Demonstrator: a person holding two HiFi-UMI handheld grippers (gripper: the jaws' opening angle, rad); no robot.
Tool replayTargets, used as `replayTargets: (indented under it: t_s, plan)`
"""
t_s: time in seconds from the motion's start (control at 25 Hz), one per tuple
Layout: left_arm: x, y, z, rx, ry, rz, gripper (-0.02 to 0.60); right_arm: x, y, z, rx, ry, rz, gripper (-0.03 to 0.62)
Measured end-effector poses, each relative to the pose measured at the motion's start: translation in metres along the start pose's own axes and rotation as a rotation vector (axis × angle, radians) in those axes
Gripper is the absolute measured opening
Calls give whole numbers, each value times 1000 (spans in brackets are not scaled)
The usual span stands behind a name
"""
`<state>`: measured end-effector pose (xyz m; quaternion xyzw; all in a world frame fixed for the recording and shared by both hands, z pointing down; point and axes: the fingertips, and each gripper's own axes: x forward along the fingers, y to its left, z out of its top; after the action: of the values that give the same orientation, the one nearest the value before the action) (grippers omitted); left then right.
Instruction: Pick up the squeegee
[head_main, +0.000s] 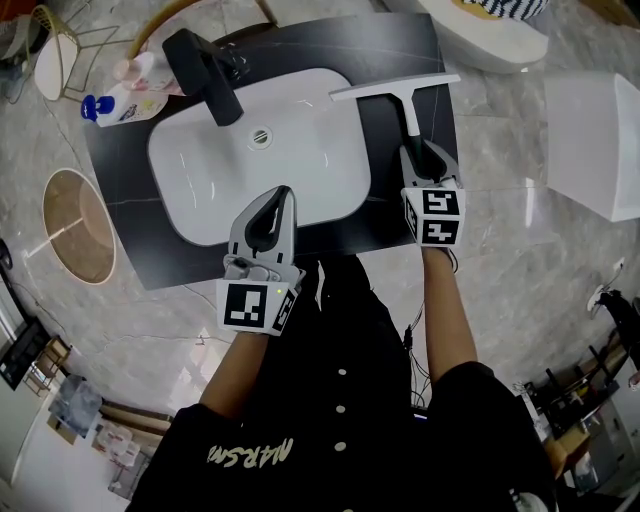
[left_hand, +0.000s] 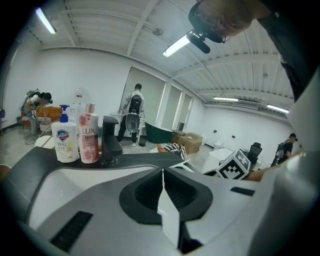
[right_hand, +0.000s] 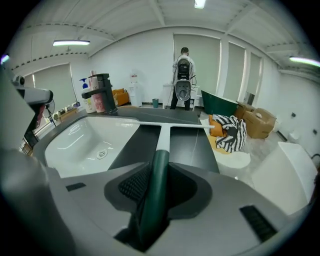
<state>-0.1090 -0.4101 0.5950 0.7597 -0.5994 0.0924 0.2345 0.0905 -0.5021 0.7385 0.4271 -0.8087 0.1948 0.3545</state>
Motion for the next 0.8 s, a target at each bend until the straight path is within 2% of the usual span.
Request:
replayTargets:
  t_s: [0.16,0.48,0.8]
  plan:
    - [0,0,1,1,-1,1,18,0,-1,-1,43,-10,3,92]
    - [-2,-1,19,19,-31,2,18,-13,-2,17,30,-29,-7,89]
    - [-7,-4,55,40,-89,7,18,-50,9,68,9,-141,-16,88]
